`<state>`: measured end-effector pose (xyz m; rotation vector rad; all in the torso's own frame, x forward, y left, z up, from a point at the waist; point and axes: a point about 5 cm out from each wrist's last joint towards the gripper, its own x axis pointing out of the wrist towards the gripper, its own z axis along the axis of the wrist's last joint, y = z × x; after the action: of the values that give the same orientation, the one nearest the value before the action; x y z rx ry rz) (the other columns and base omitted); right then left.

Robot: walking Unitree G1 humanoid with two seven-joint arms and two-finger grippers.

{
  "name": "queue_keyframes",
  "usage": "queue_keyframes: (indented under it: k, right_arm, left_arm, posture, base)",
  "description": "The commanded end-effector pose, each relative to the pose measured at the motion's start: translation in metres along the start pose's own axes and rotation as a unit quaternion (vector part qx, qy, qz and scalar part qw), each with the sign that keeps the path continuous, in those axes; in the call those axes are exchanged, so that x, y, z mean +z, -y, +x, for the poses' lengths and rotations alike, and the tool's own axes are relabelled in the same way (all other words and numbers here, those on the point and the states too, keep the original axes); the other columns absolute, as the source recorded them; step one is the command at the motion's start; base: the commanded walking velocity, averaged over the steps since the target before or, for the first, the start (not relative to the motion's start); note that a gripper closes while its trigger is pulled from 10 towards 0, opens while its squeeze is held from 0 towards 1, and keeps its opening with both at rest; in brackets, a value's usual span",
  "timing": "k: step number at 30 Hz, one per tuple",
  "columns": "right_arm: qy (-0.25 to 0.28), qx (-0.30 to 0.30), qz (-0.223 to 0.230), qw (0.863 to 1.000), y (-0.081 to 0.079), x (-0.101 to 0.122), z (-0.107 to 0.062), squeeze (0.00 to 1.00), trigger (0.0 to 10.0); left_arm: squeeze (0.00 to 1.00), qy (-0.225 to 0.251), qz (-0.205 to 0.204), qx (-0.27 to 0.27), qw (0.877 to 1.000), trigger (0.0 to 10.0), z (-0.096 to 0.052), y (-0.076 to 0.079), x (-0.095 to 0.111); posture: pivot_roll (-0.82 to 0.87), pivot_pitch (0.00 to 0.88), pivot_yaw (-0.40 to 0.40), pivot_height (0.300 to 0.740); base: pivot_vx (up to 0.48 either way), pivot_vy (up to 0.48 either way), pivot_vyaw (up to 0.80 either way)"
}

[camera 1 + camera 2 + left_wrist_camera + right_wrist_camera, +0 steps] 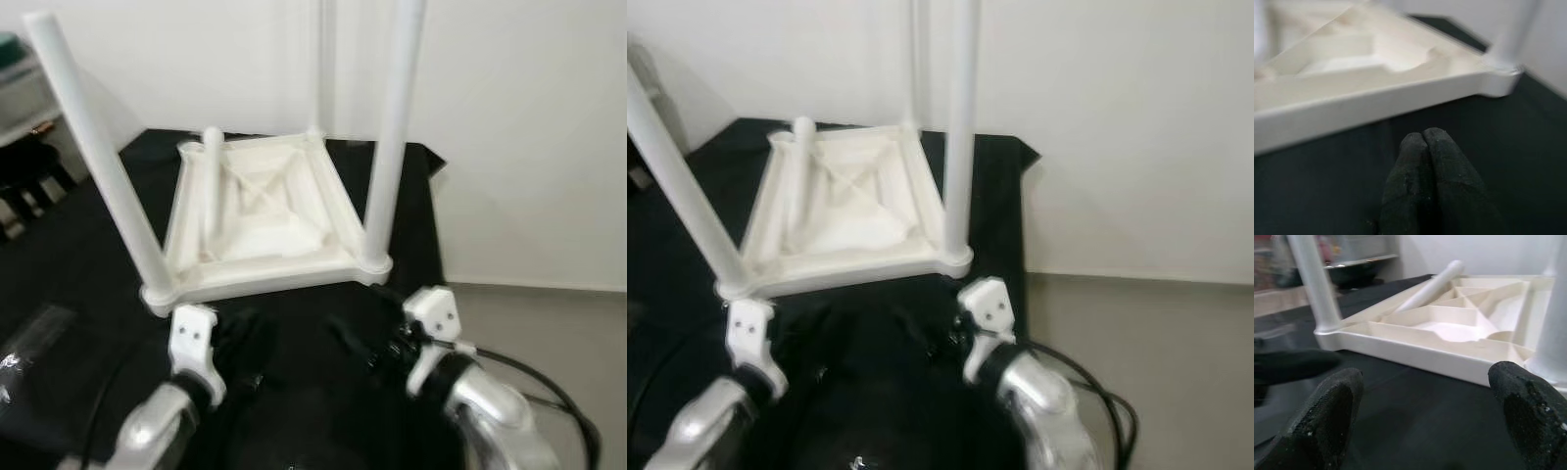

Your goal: Building children table

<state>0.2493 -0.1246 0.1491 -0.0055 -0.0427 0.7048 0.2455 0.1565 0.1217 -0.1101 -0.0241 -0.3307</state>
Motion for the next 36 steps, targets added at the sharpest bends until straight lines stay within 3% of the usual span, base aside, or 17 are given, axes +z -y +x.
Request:
queue_keyframes:
  k: [1, 19, 25, 27, 29, 33, 36]
  right_arm:
    - [-0.002, -0.009, -0.004, 1.000, 0.002, -0.001, -0.001, 0.00, 10.0]
    - [-0.033, -0.132, -0.034, 0.990, 0.028, -0.005, 0.006, 0.00, 10.0]
    - [-0.045, -0.204, -0.081, 0.975, 0.040, -0.001, 0.009, 0.00, 10.0]
    - [-0.044, -0.261, -0.088, 0.960, 0.047, 0.001, 0.008, 0.00, 10.0]
    - [-0.044, -0.261, -0.088, 0.960, 0.047, 0.001, 0.008, 0.00, 10.0]
    - [-0.039, -0.286, -0.093, 0.953, 0.048, 0.000, 0.005, 0.00, 10.0]
    - [-0.039, -0.279, -0.090, 0.955, 0.048, -0.002, 0.008, 0.00, 10.0]
  left_arm:
    - [0.00, -0.001, 0.002, -0.003, 1.000, 10.0, 0.000, 0.000, 0.001]
    - [0.00, 0.004, -0.002, -0.005, 1.000, 10.0, 0.003, 0.000, 0.004]
    - [0.00, 0.007, 0.011, -0.011, 1.000, 10.0, 0.005, 0.004, 0.009]
    - [0.00, 0.007, 0.017, 0.012, 1.000, 10.0, 0.006, 0.005, 0.011]
    - [0.00, 0.007, 0.017, 0.012, 1.000, 10.0, 0.006, 0.005, 0.011]
    - [0.00, -0.014, 0.015, 0.079, 0.997, 10.0, 0.001, -0.003, 0.006]
    - [0.00, -0.014, 0.033, 0.080, 0.996, 10.0, 0.004, -0.003, 0.004]
  posture:
    - [-0.05, 0.123, 0.034, 0.740]
    - [-0.05, 0.136, 0.029, 0.740]
    - [-0.05, 0.138, 0.025, 0.740]
    - [-0.05, 0.138, 0.028, 0.740]
    - [-0.05, 0.138, 0.028, 0.740]
    - [-0.04, 0.139, 0.028, 0.740]
    - [-0.04, 0.137, 0.028, 0.740]
  base:
    - [0.000, -0.480, 0.00]
    - [0.000, -0.480, 0.00]
    - [0.000, -0.480, 0.00]
    - [0.000, -0.480, 0.00]
    - [0.000, -0.480, 0.00]
    - [0.000, -0.427, 0.00]
    - [0.000, 0.000, 0.00]
